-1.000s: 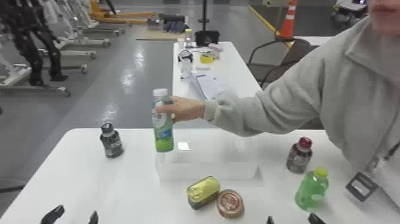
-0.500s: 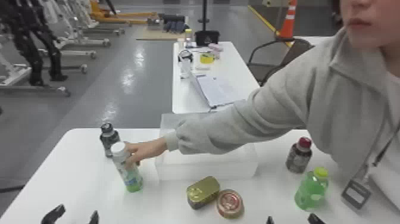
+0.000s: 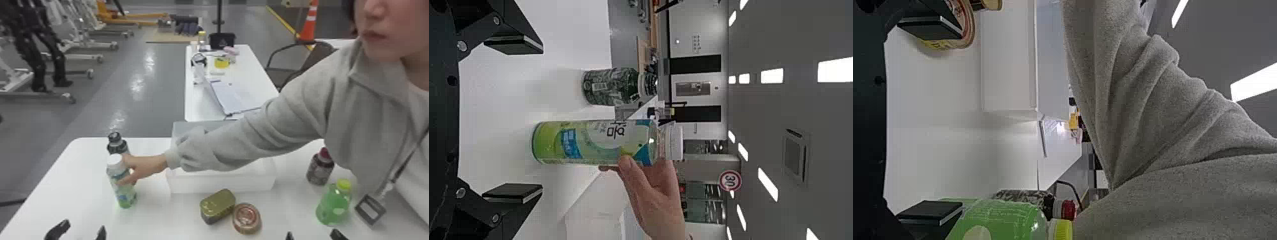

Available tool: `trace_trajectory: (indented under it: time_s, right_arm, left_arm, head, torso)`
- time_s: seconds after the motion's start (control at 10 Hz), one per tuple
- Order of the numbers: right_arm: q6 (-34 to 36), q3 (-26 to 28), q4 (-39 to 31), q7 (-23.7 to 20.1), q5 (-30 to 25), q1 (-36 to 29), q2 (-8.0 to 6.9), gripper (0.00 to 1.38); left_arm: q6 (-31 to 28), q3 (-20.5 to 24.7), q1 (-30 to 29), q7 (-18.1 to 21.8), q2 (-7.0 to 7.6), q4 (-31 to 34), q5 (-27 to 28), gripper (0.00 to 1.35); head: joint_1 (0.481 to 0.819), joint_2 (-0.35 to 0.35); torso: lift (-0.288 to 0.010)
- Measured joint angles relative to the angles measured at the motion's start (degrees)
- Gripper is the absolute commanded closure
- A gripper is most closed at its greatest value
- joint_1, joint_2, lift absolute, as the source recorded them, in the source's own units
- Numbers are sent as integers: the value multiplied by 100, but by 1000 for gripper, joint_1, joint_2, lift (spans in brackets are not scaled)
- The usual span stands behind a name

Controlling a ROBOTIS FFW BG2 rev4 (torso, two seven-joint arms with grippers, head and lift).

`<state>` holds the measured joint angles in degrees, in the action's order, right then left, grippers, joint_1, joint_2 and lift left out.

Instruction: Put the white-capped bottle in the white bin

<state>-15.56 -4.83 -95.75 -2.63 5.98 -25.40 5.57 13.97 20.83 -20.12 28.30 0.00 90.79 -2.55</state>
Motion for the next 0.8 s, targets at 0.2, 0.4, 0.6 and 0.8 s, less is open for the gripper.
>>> trace_trajectory:
  time_s: [0.2, 0.4, 0.6, 0.8]
  right_arm:
    - [0, 0, 3, 0, 0, 0, -3, 90]
    - [0, 0, 3, -1, 0, 0, -3, 90]
    - [0, 0, 3, -1, 0, 0, -4, 90]
    - [0, 0, 3, -1, -1, 0, -11, 90]
  left_arm:
    - [-3, -7, 0, 0, 0, 0, 0, 298]
    - [-15, -12, 0, 0, 0, 0, 0, 298]
    - [-42, -30, 0, 0, 0, 0, -8, 298]
    - [-48, -35, -1, 0, 0, 0, -14, 298]
  head:
    - [549, 0]
    - [549, 0]
    - [549, 0]
    - [549, 0]
  torso:
    - [-100]
    - [-100]
    - [-100]
    - [-100]
